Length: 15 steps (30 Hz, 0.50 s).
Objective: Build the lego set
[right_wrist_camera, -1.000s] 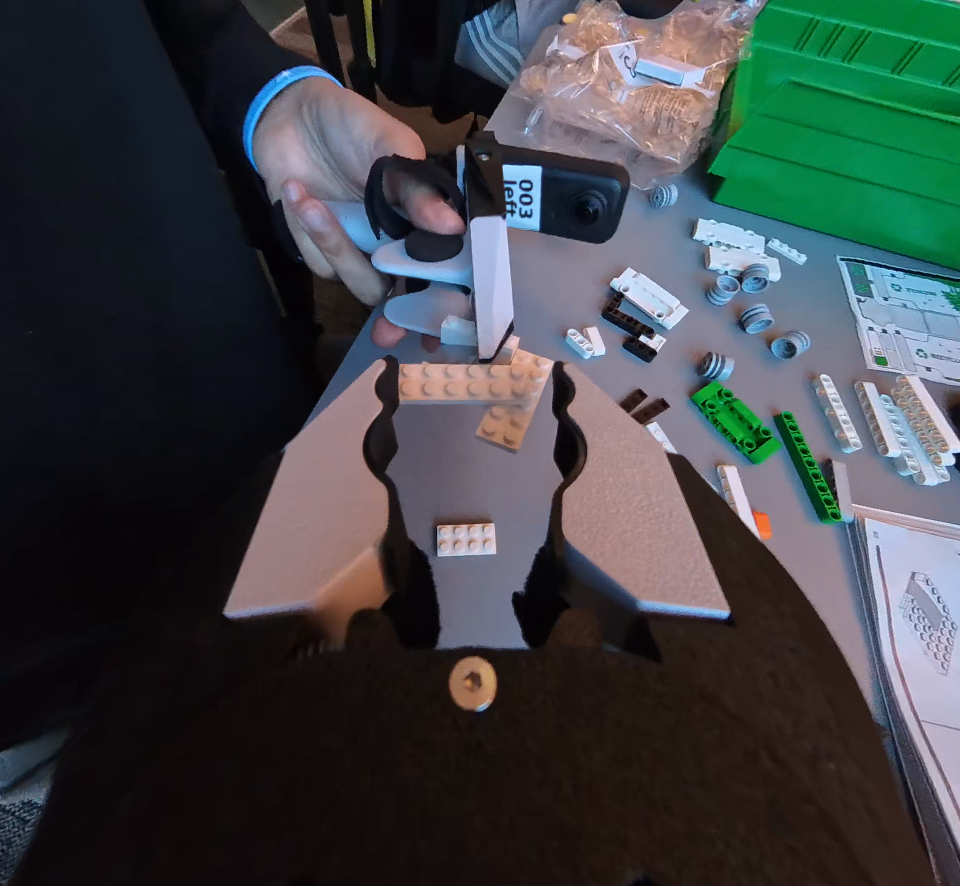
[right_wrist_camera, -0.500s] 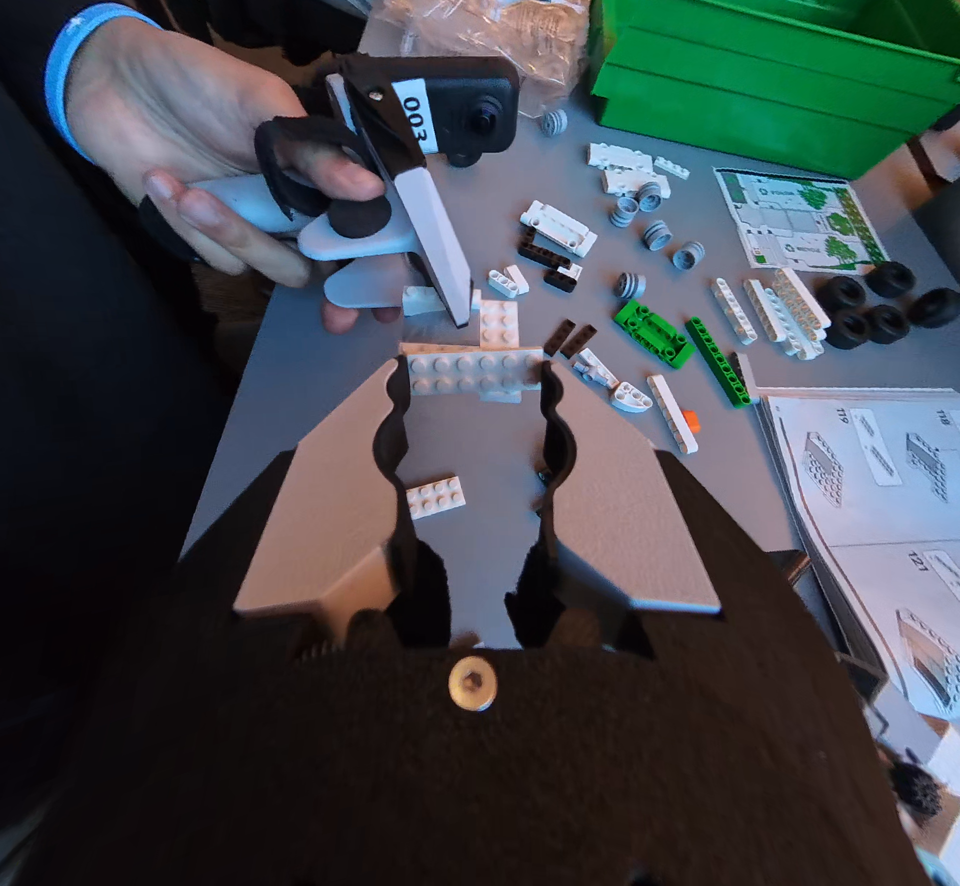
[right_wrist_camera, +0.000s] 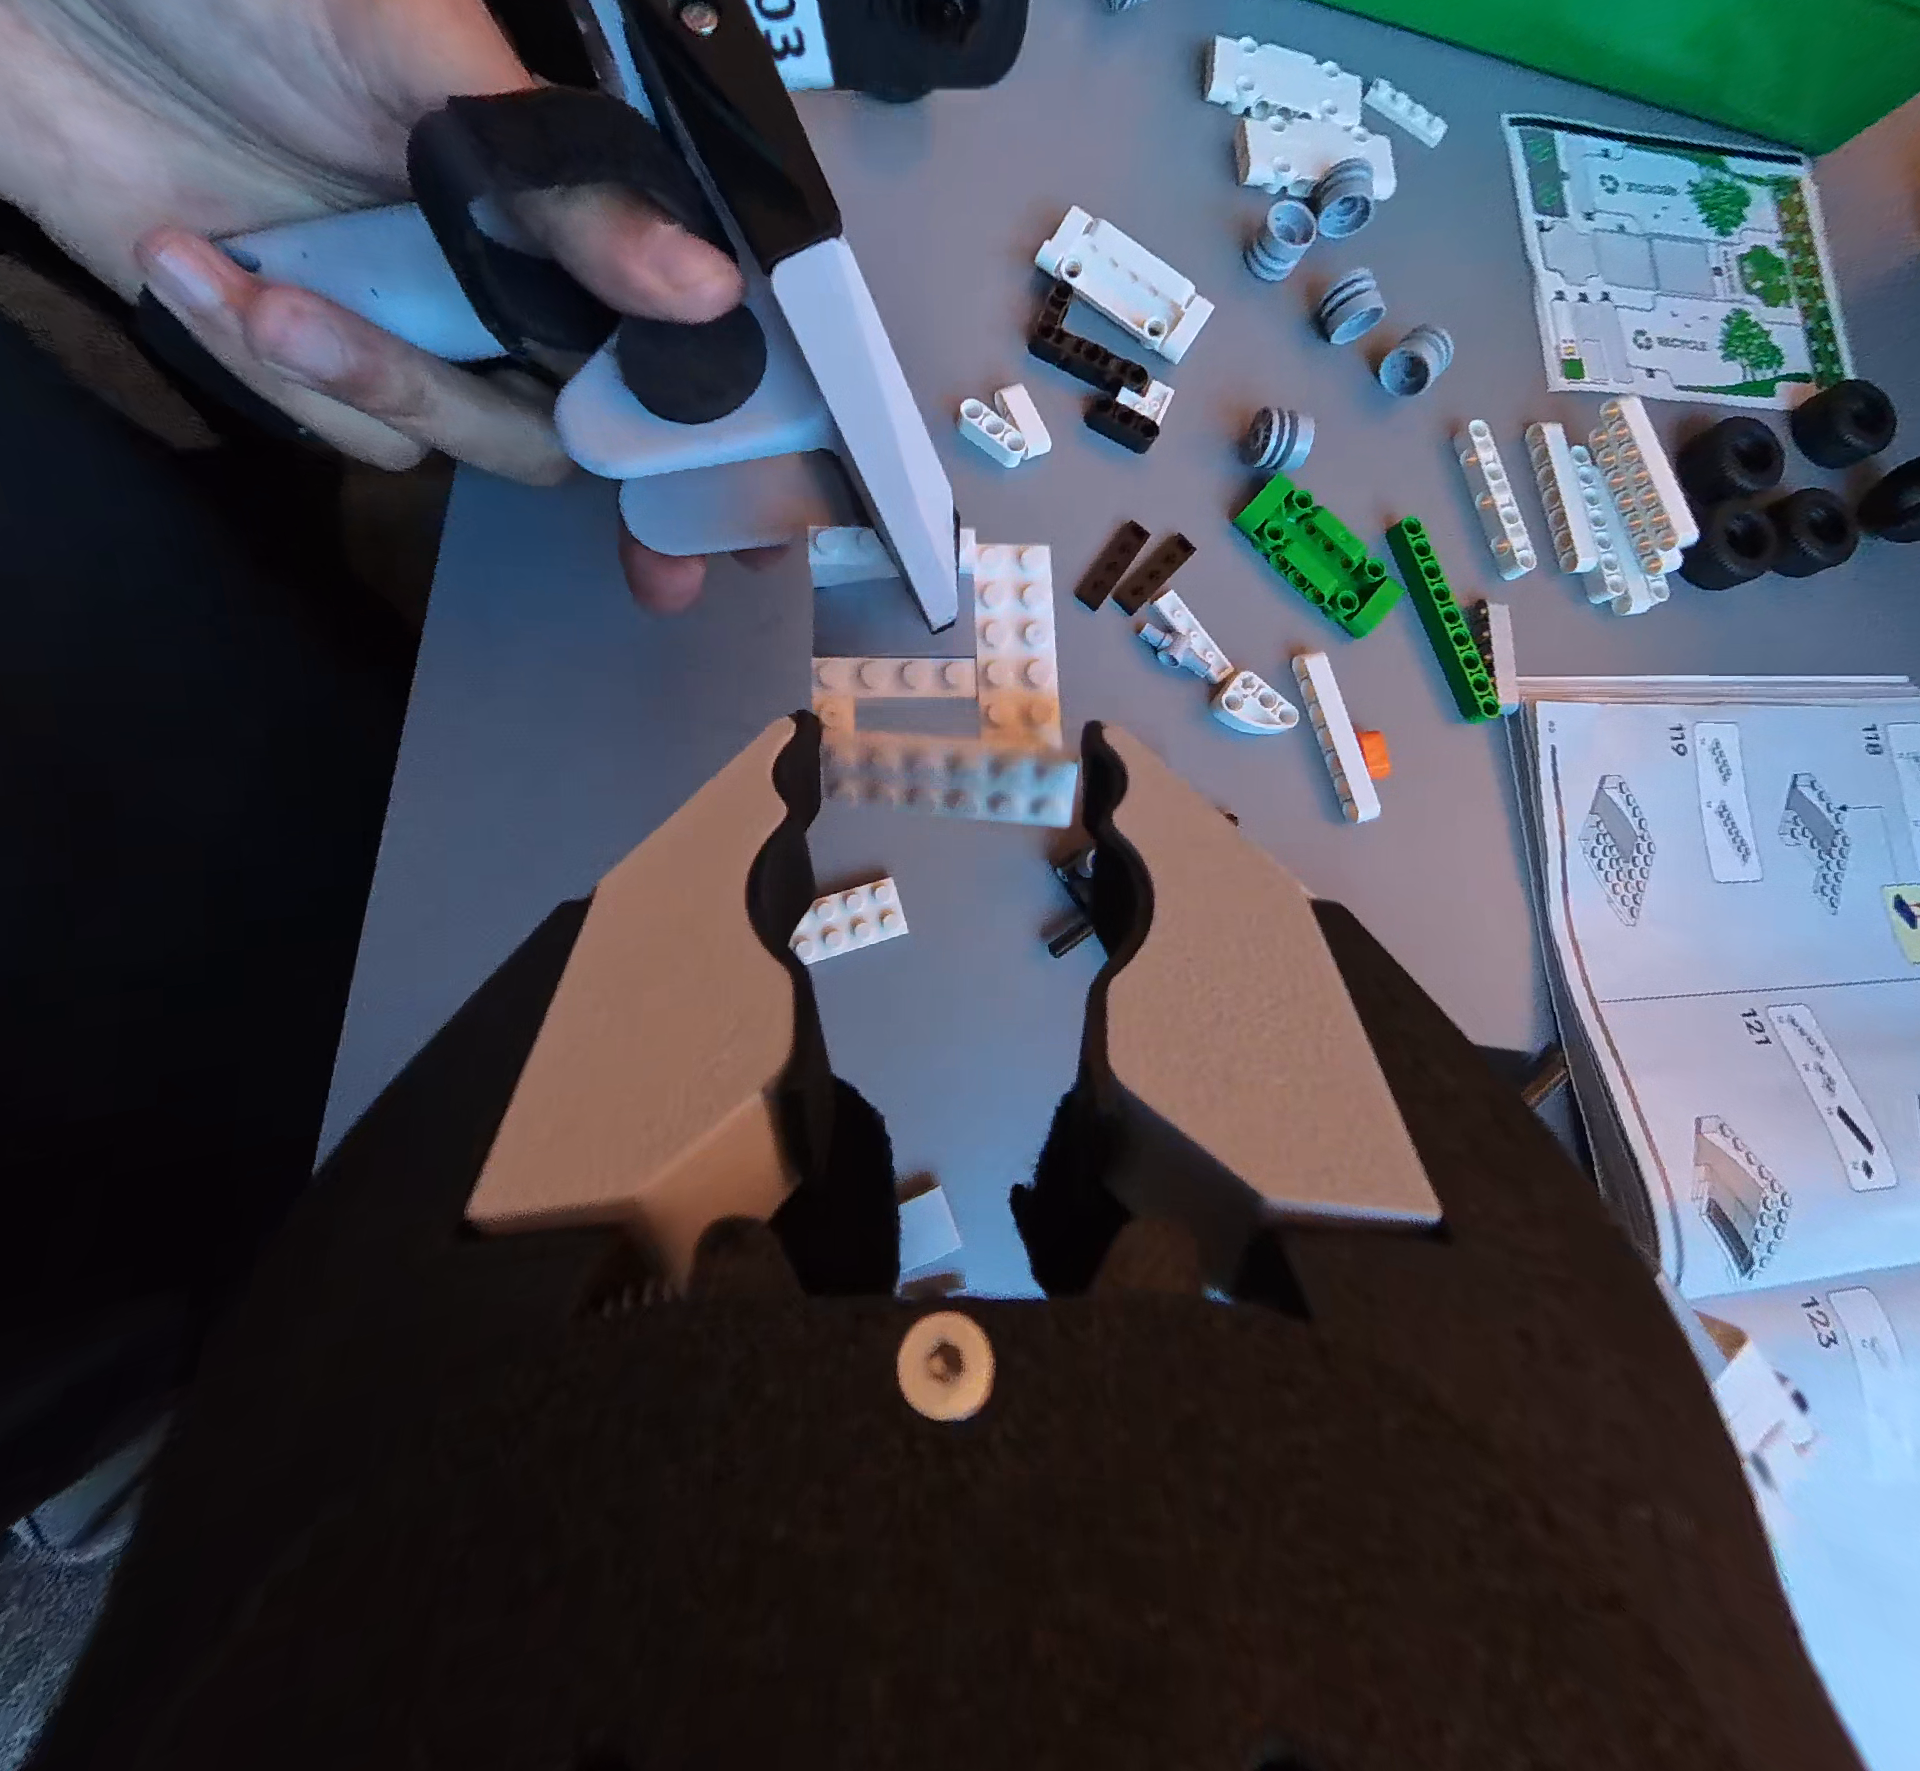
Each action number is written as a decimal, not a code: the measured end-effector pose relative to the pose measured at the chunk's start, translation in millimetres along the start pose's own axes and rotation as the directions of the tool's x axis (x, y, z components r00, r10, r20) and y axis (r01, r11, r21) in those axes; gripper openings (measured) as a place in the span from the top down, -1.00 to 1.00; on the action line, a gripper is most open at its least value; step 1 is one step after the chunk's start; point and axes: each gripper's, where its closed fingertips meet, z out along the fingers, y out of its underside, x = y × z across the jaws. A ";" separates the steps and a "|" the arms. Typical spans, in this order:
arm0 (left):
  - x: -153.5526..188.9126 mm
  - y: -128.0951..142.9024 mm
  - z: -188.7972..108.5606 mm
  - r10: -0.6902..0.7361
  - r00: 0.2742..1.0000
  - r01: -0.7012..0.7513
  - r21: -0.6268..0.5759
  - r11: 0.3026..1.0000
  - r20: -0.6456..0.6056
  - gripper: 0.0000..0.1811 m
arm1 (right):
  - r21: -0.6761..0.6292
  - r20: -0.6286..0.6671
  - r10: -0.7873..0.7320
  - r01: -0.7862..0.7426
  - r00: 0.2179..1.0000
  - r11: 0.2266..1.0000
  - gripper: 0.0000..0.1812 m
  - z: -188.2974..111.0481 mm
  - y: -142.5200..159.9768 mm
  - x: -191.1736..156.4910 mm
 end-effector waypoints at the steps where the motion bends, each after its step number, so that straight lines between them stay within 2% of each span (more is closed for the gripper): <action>1: -0.2 -0.4 0.0 -0.013 1.000 0.013 0.002 1.000 -0.009 0.85 | -0.010 0.010 -0.002 0.002 1.000 1.000 0.45 0.5 -0.5 0.1; 7: -0.1 -5.4 -5.6 -0.020 0.999 0.020 0.022 1.000 -0.029 0.85 | -0.056 0.024 -0.009 0.011 1.000 0.998 0.43 -4.0 2.7 4.8; 11: -1.7 -15.2 -20.3 0.084 0.996 -0.086 0.057 0.995 0.036 0.85 | 0.002 0.052 0.172 -0.172 0.984 0.985 0.39 -15.6 18.1 4.8; 14: -7.0 -18.9 -25.9 0.165 0.981 -0.171 0.048 0.984 0.104 0.84 | 0.005 0.092 0.300 -0.301 0.950 0.953 0.35 5.7 39.9 -14.5; 15: -8.8 -18.4 -26.4 0.190 0.974 -0.196 0.034 0.980 0.123 0.84 | 0.004 0.068 0.326 -0.327 0.943 0.945 0.35 15.6 46.3 -17.7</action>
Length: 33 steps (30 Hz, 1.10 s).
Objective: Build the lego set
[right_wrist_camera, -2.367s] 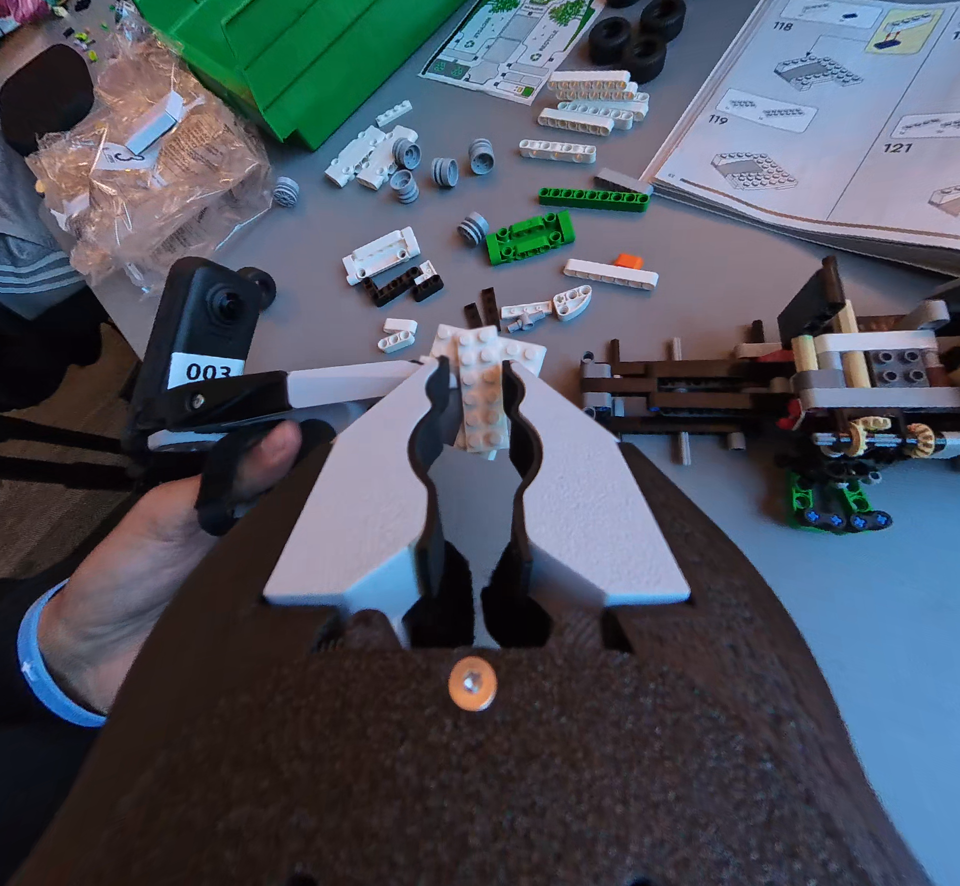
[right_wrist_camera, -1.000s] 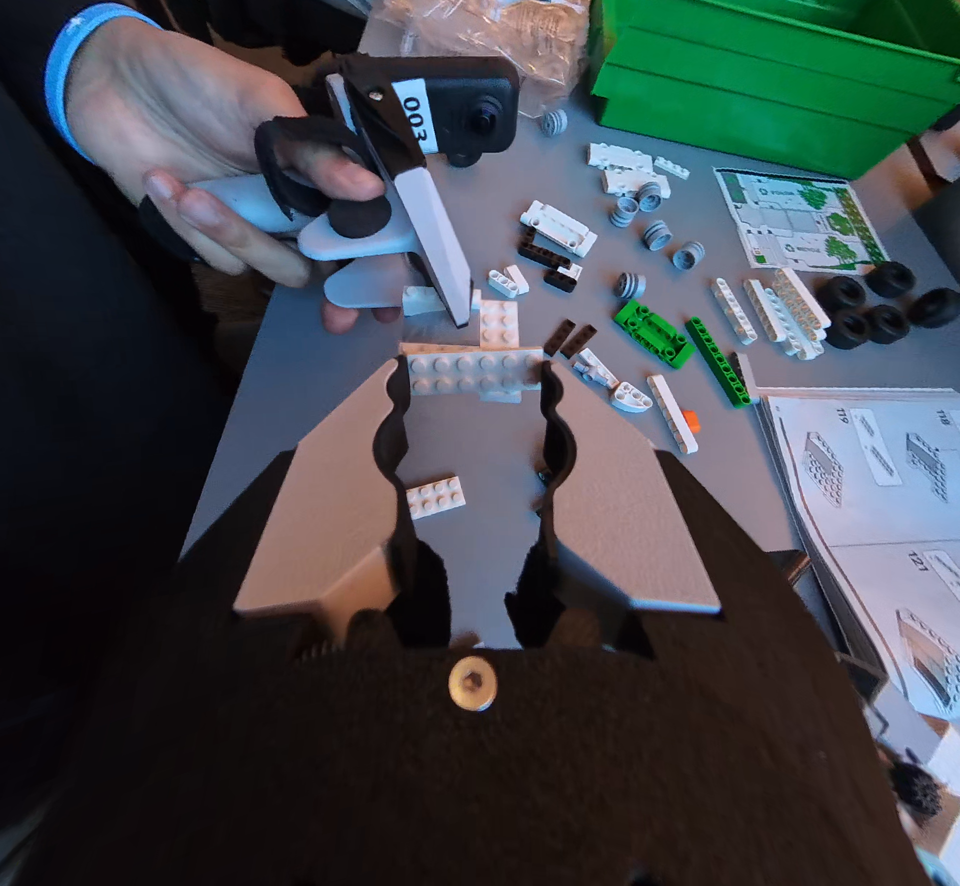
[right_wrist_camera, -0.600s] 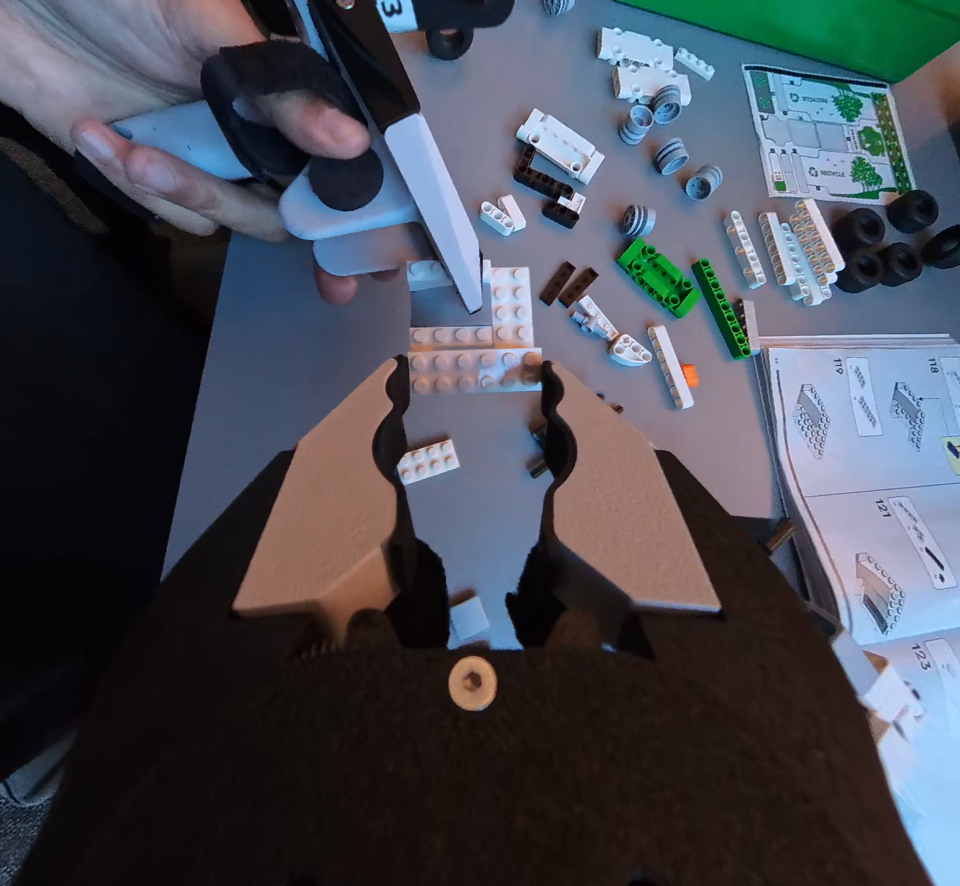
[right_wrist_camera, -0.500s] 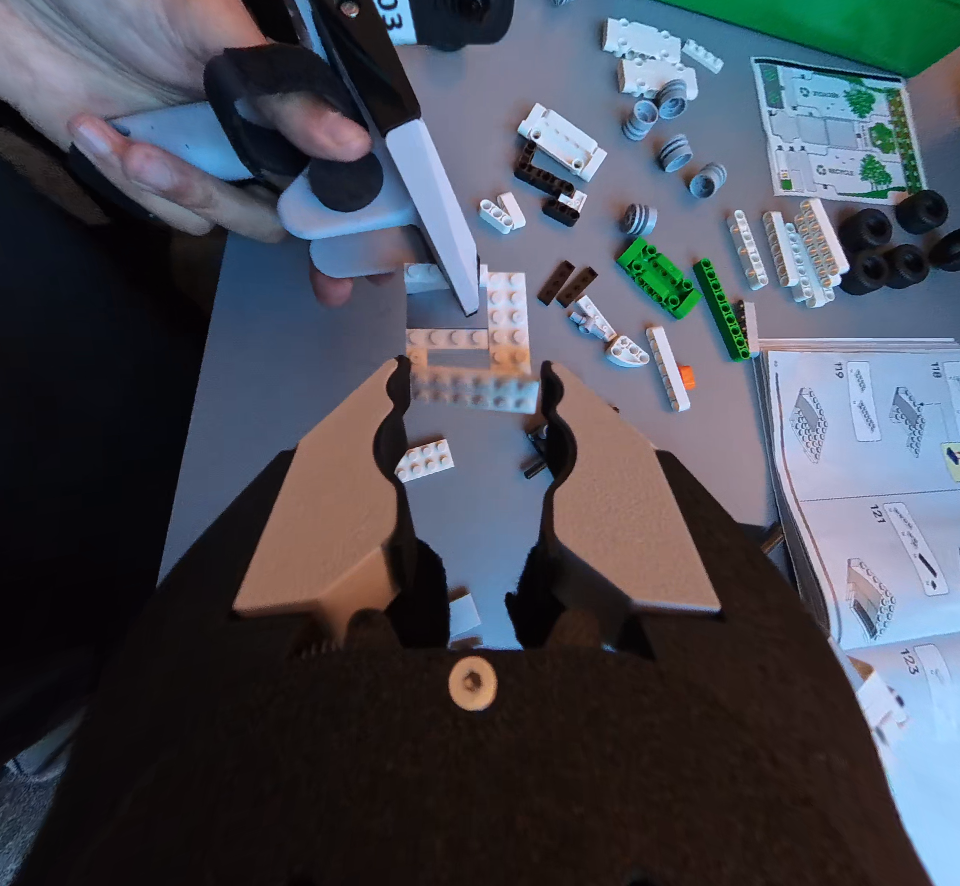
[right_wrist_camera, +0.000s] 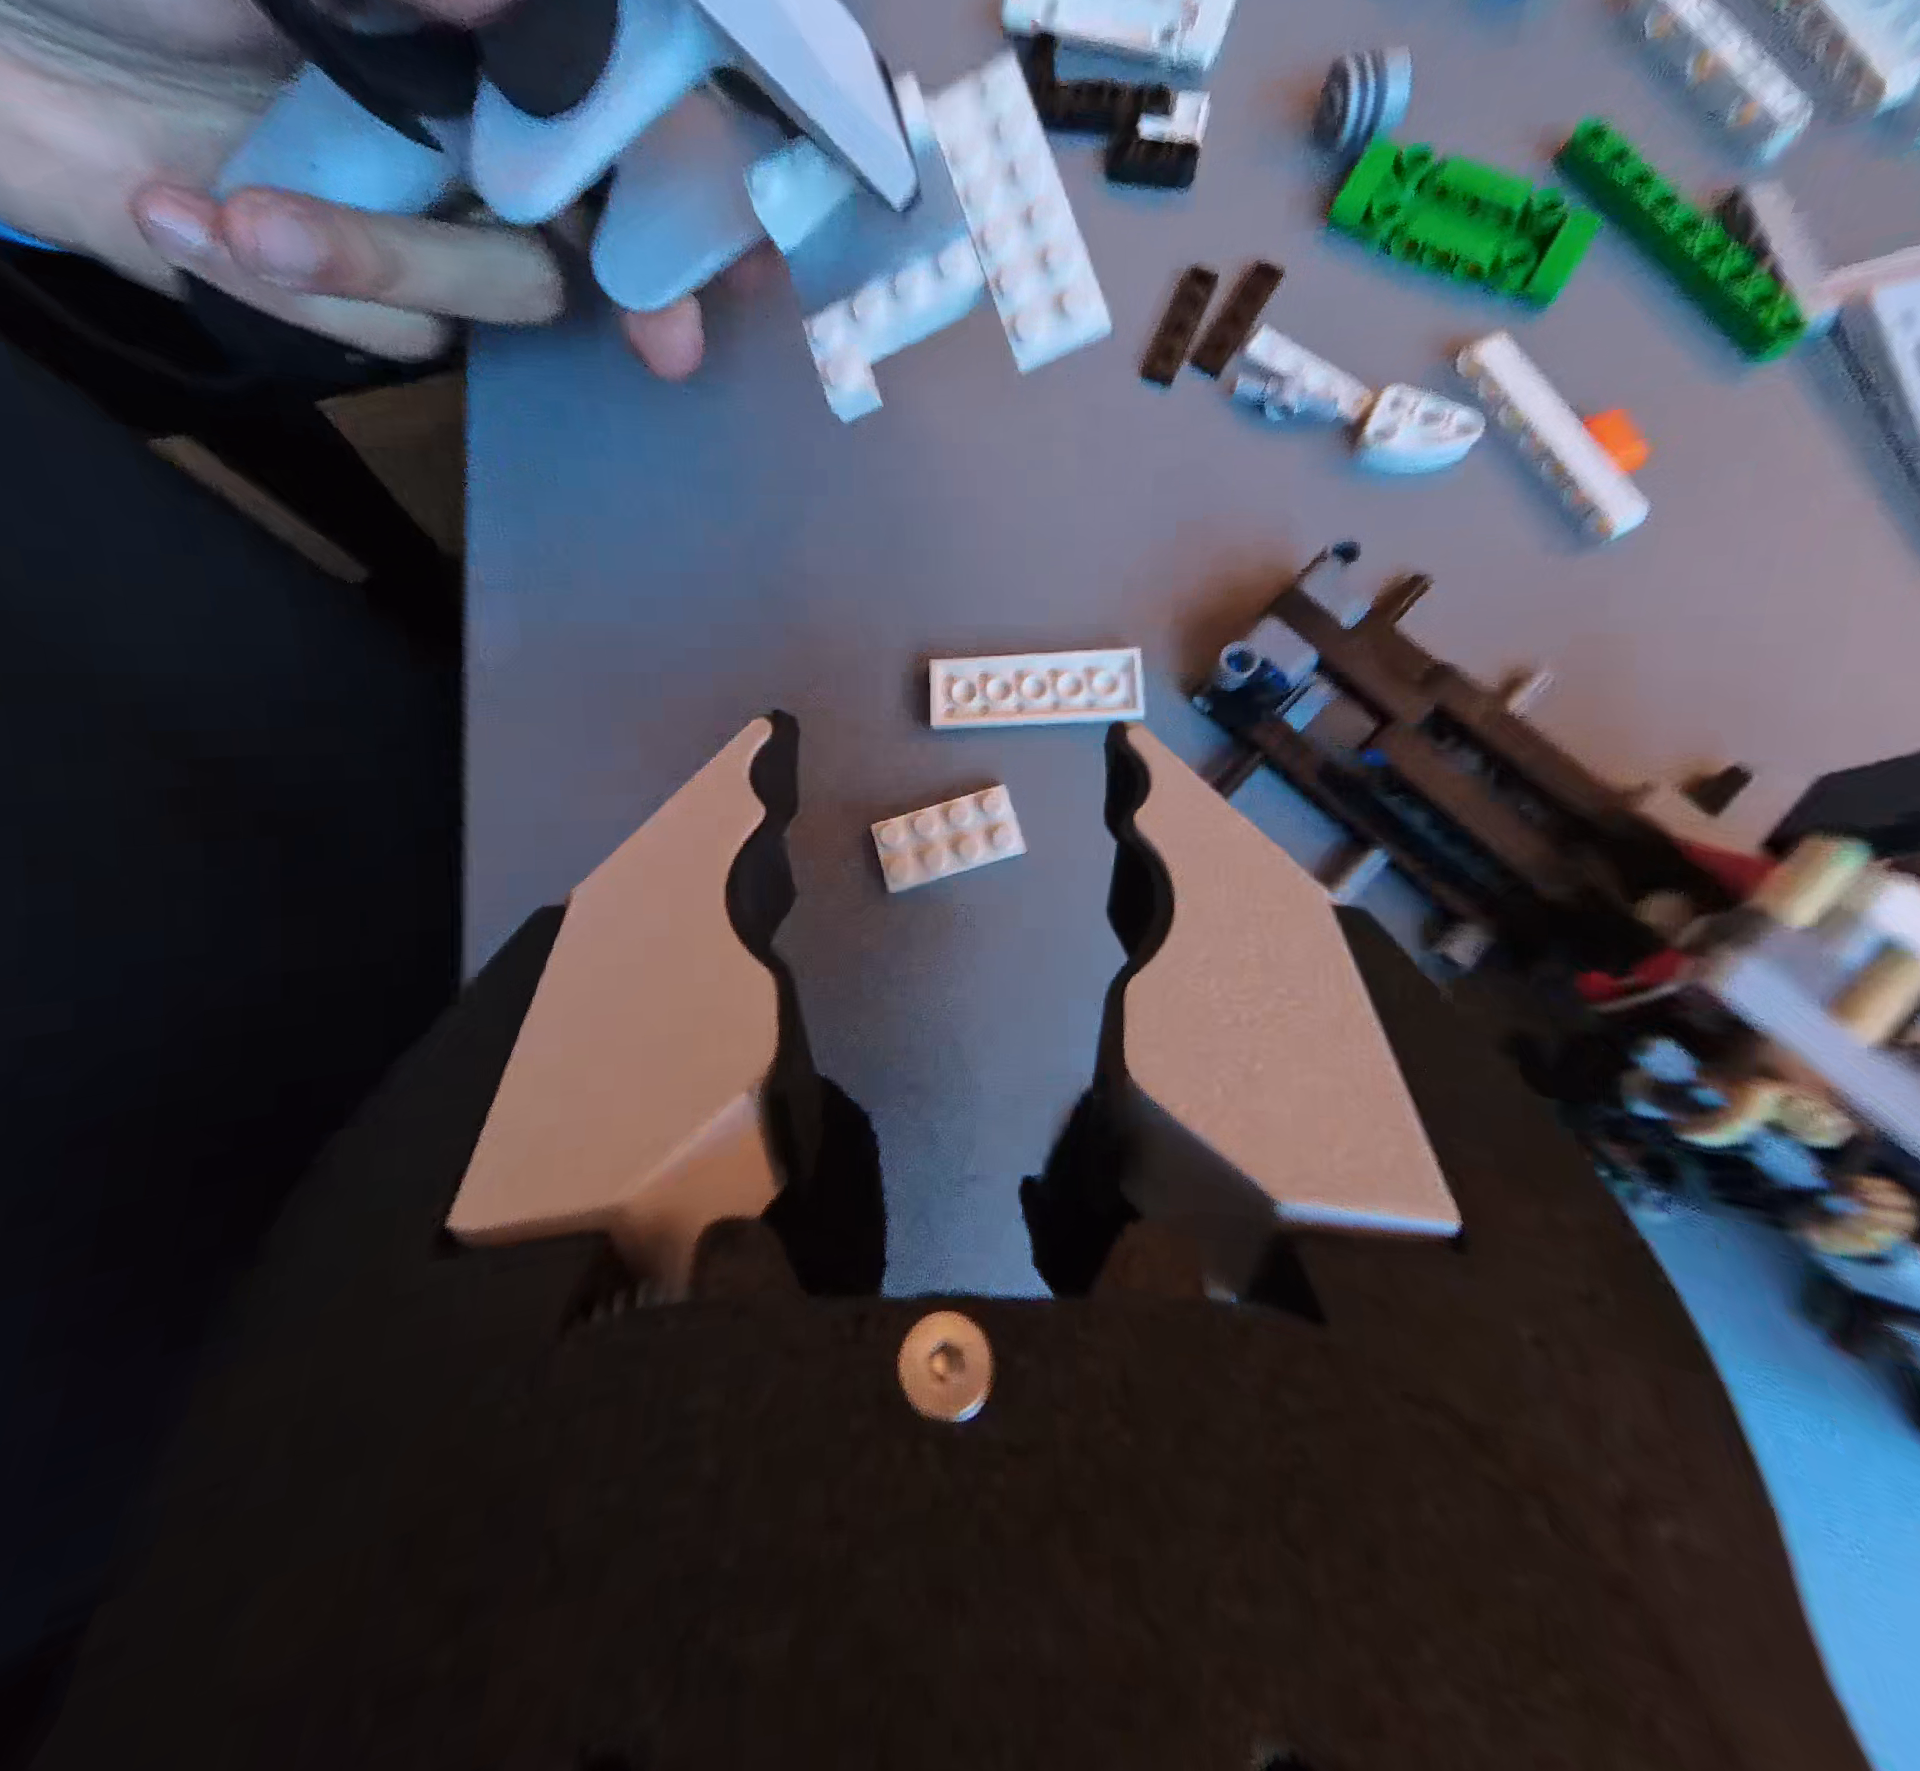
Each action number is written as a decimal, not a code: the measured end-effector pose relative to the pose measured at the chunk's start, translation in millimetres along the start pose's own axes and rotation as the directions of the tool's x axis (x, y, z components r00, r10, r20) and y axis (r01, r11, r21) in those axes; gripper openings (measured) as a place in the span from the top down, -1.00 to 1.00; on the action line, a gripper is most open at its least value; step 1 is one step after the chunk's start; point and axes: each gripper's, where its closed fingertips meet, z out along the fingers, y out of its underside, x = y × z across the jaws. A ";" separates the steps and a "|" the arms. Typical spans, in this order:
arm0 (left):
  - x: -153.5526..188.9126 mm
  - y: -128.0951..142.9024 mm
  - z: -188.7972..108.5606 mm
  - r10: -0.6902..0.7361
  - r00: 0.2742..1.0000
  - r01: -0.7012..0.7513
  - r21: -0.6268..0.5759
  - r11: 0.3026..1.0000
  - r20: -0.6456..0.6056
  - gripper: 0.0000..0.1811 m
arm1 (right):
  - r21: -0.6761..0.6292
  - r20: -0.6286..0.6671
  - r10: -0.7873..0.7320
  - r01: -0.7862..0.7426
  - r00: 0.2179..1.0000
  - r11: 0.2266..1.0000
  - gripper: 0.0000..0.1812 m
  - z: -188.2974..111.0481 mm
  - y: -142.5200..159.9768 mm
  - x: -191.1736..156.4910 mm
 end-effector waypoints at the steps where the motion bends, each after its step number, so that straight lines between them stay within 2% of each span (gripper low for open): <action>1: -1.7 1.6 0.0 0.023 1.000 -0.022 -0.015 1.000 0.015 0.84 | 0.012 -0.028 0.015 -0.015 0.999 1.000 0.35 8.6 4.2 -0.2; 4: -5.2 5.0 -0.6 0.056 0.997 -0.054 -0.035 0.998 0.045 0.85 | 0.048 -0.131 0.041 -0.035 0.990 0.998 0.42 20.9 5.4 7.8; 9: -7.2 5.1 -3.1 0.051 0.997 -0.048 -0.040 0.998 0.054 0.84 | 0.022 -0.163 0.017 -0.014 0.986 1.000 0.49 21.5 7.0 2.2; 14: -5.9 6.7 -4.7 0.045 0.998 -0.043 -0.052 0.998 0.040 0.84 | 0.000 -0.164 0.028 -0.028 0.986 1.000 0.55 13.1 22.2 -6.1; 17: -5.0 11.1 -3.2 0.027 0.999 -0.026 -0.078 0.997 0.020 0.84 | 0.009 -0.163 -0.014 0.016 0.987 1.000 0.55 9.6 29.2 -6.2; 22: -1.6 16.9 2.1 0.009 1.000 -0.010 -0.127 0.992 -0.009 0.85 | -0.015 -0.092 -0.122 0.121 0.988 0.993 0.54 11.6 29.3 -4.9; 26: 0.7 21.3 1.7 0.034 0.999 -0.035 -0.169 0.985 -0.009 0.84 | -0.047 -0.039 -0.140 0.138 0.989 0.989 0.55 15.2 30.3 1.4; 27: 1.6 22.7 1.6 0.038 0.999 -0.039 -0.182 0.982 -0.012 0.85 | -0.042 -0.028 -0.132 0.131 0.991 0.990 0.61 16.0 29.3 2.2; 33: 4.2 30.8 -0.7 0.021 0.999 -0.032 -0.309 0.950 -0.036 0.85 | -0.065 -0.044 -0.257 0.254 0.965 0.965 0.64 4.9 24.1 8.0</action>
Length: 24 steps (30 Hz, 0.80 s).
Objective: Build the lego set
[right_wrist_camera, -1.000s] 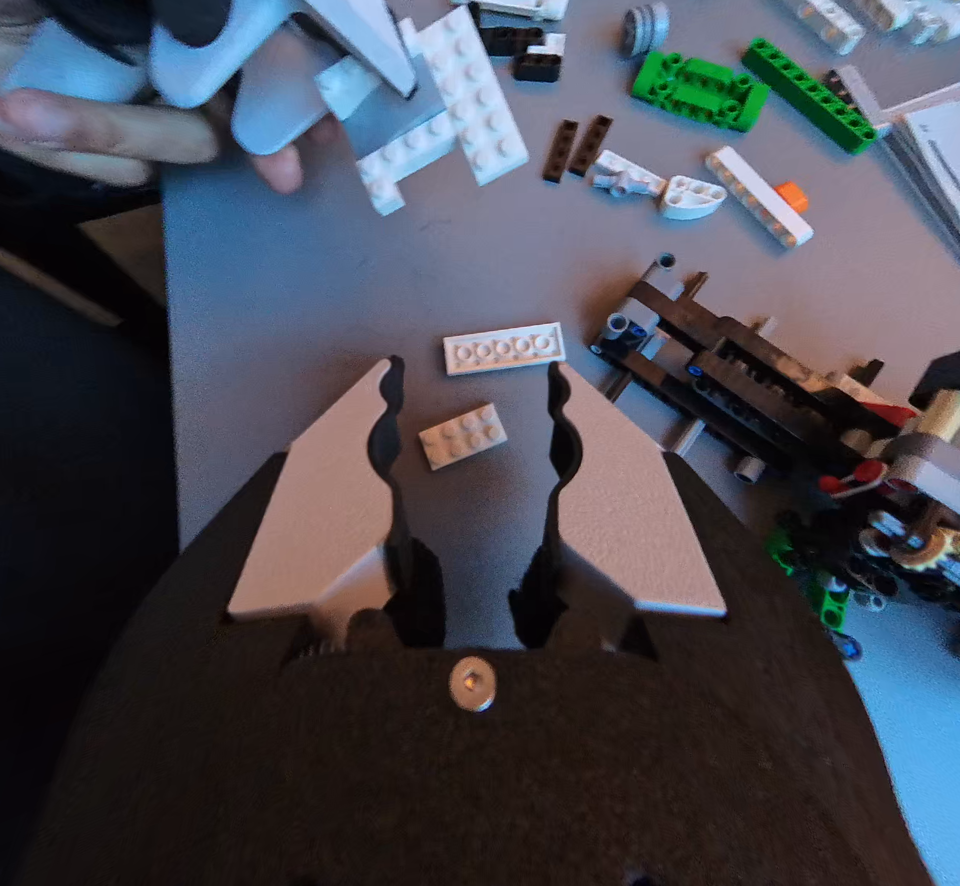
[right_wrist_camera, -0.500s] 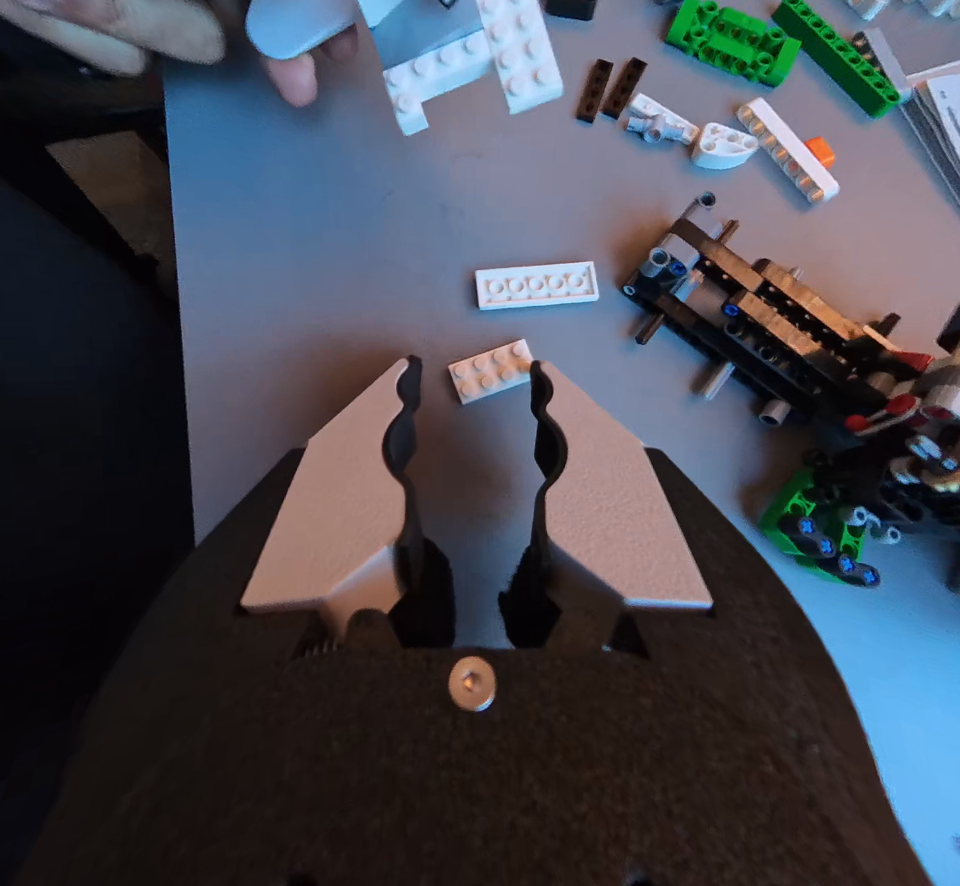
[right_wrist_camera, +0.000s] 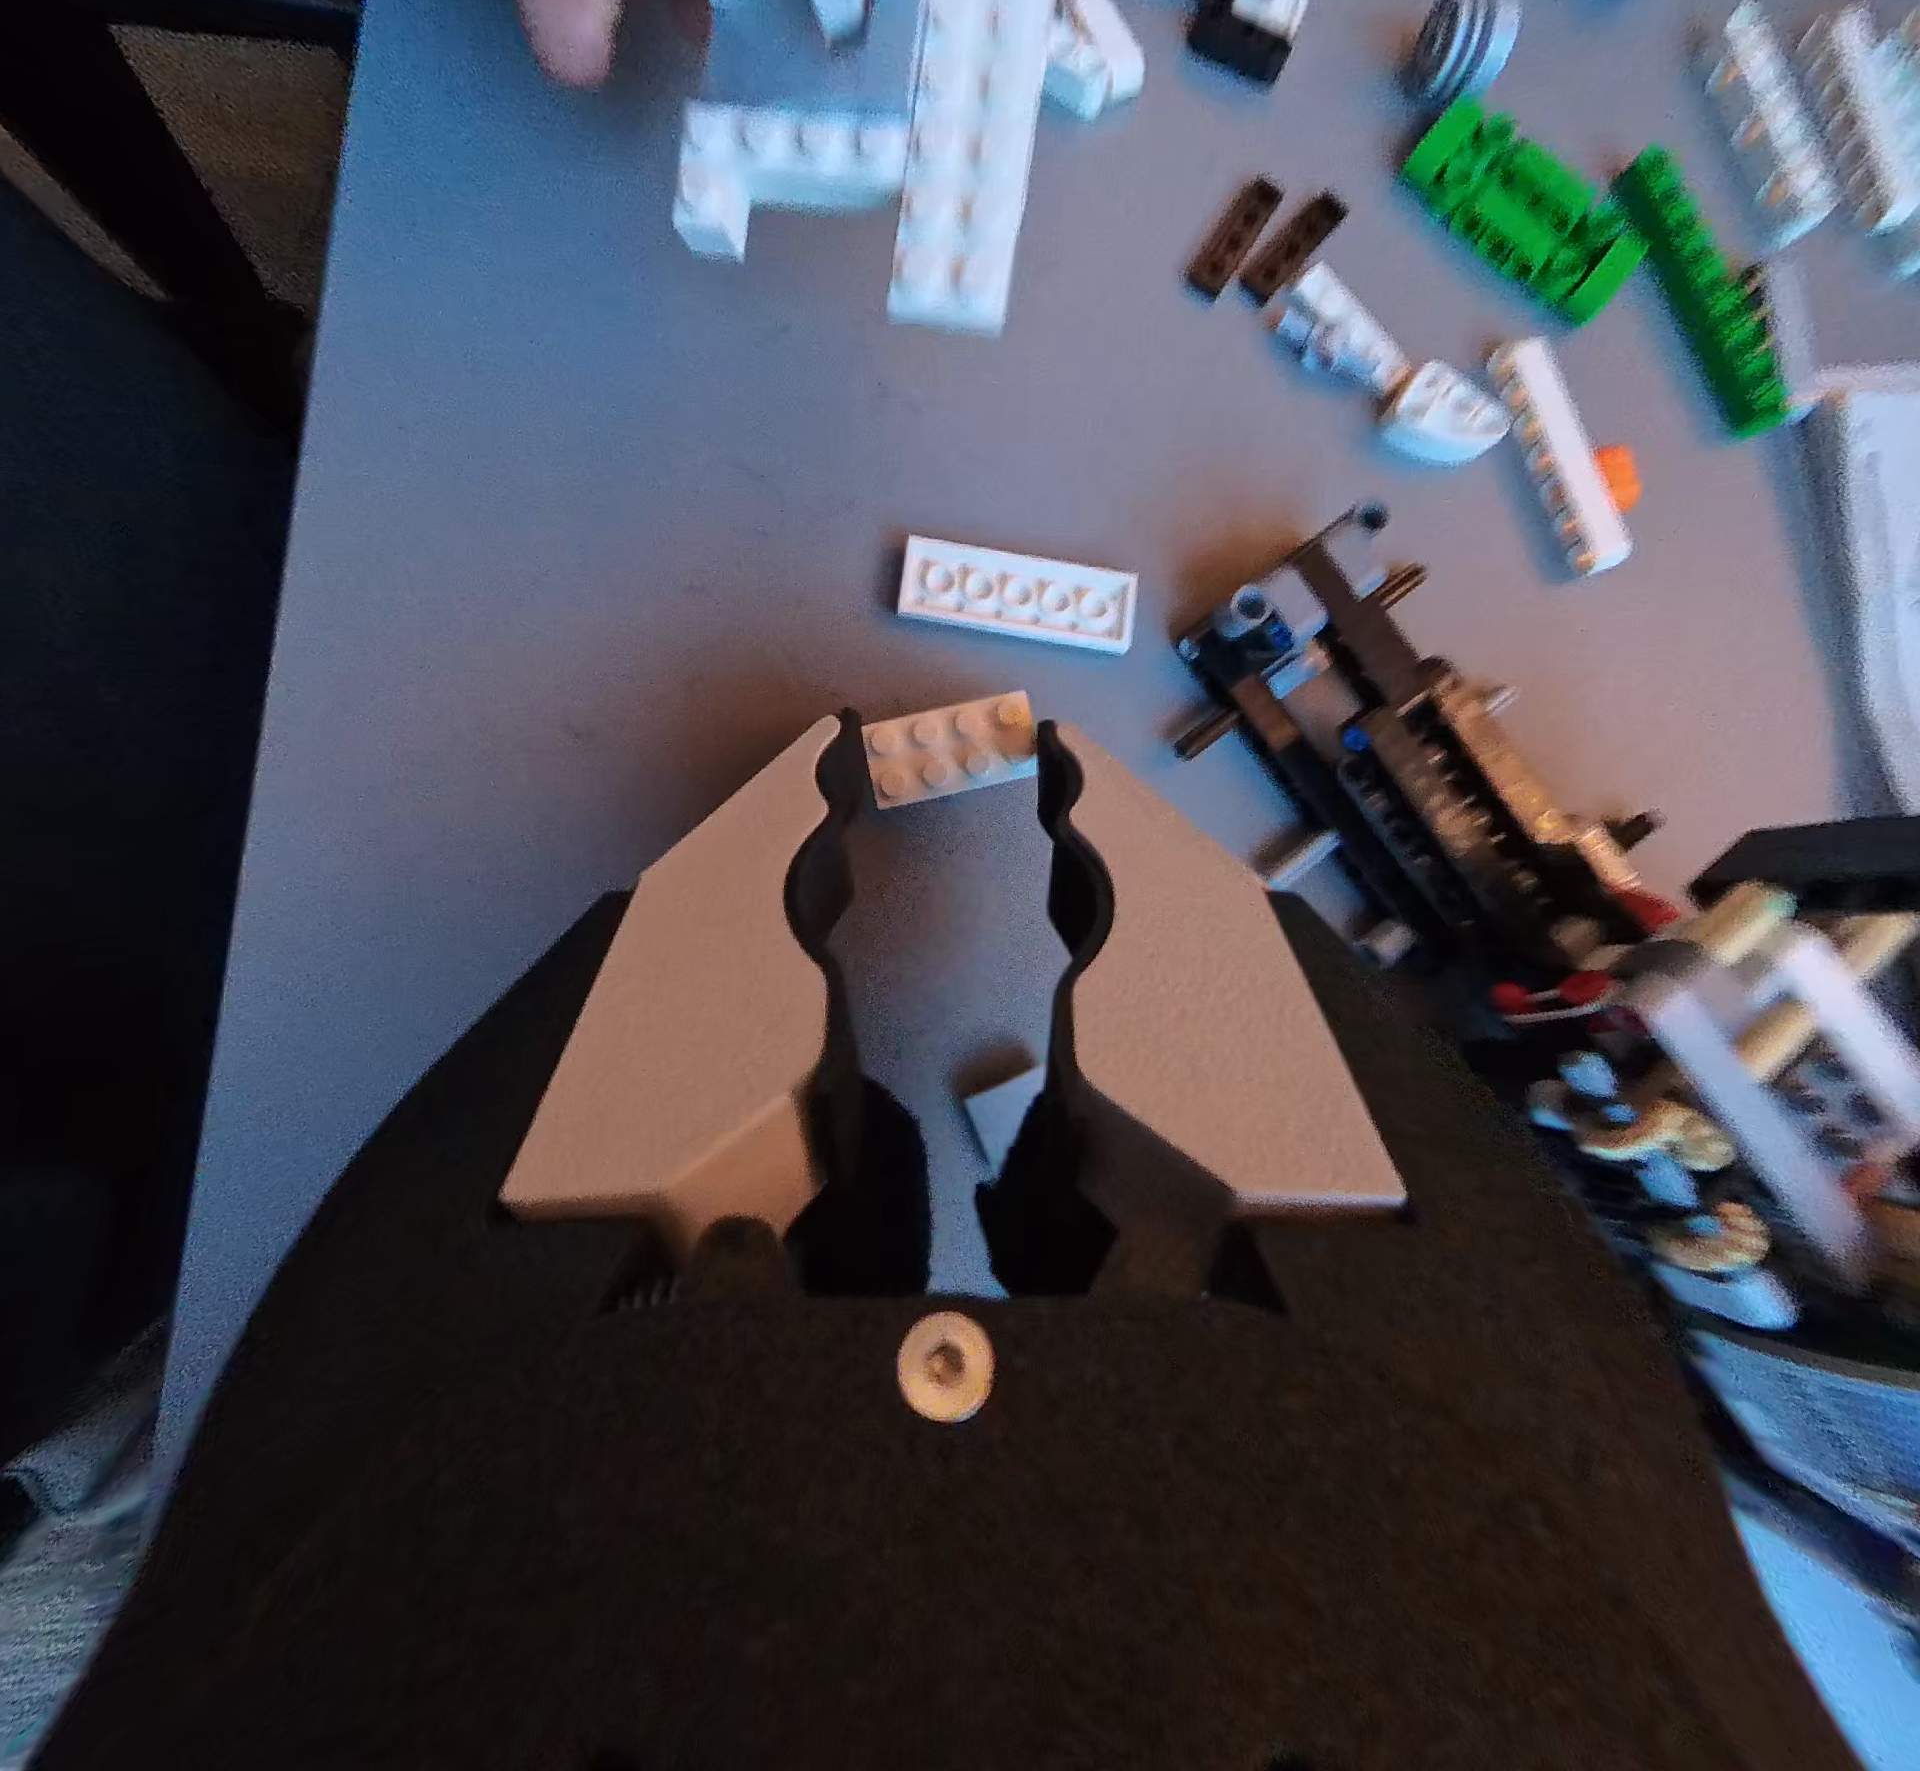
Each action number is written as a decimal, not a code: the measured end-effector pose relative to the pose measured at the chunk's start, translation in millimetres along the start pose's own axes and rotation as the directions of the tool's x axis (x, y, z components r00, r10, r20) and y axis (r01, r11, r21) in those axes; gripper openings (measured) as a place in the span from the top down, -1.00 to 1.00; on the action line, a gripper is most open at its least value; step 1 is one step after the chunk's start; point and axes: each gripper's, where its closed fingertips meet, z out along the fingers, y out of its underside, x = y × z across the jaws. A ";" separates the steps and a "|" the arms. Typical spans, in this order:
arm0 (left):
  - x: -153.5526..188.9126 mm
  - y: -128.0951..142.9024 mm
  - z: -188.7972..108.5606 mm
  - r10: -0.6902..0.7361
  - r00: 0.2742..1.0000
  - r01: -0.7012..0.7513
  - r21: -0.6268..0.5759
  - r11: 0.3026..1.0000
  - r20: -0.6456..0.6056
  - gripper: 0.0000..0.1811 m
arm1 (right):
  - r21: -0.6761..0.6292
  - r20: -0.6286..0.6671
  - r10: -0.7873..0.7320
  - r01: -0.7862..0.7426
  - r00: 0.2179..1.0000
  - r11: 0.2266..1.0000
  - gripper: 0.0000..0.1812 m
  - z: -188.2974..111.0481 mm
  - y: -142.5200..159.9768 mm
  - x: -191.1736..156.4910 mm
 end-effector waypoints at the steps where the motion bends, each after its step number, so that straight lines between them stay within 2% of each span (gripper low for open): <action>1: 2.0 3.9 2.1 -0.008 1.000 0.007 -0.049 0.999 -0.020 0.84 | 0.022 -0.010 -0.039 0.039 0.999 0.999 0.64 -7.8 -8.8 1.9; 3: 9.5 13.2 7.9 -0.051 0.995 0.037 -0.149 0.988 -0.088 0.84 | 0.116 -0.008 -0.130 0.130 0.991 0.985 0.64 -28.5 -40.2 1.0; 5: 16.5 20.6 14.4 -0.096 0.984 0.062 -0.218 0.974 -0.152 0.85 | 0.218 0.057 -0.239 0.222 0.969 0.950 0.64 -45.5 -72.7 -12.1; 7: 23.7 27.6 20.0 -0.121 0.970 0.064 -0.263 0.963 -0.208 0.85 | 0.234 0.135 -0.350 0.313 0.927 0.920 0.64 -51.4 -84.6 -25.5; 11: 36.1 39.3 25.5 -0.145 0.949 0.052 -0.315 0.948 -0.279 0.85 | 0.177 0.284 -0.452 0.417 0.845 0.891 0.64 -50.5 -81.6 -39.7; 16: 41.7 52.4 29.3 -0.087 0.956 -0.024 -0.372 0.928 -0.281 0.85 | 0.101 0.386 -0.523 0.528 0.760 0.843 0.64 -45.9 -74.5 -46.7; 24: 38.7 51.0 31.6 -0.093 0.957 -0.013 -0.361 0.933 -0.276 0.84 | 0.047 0.460 -0.504 0.547 0.731 0.836 0.63 -44.1 -69.2 -48.2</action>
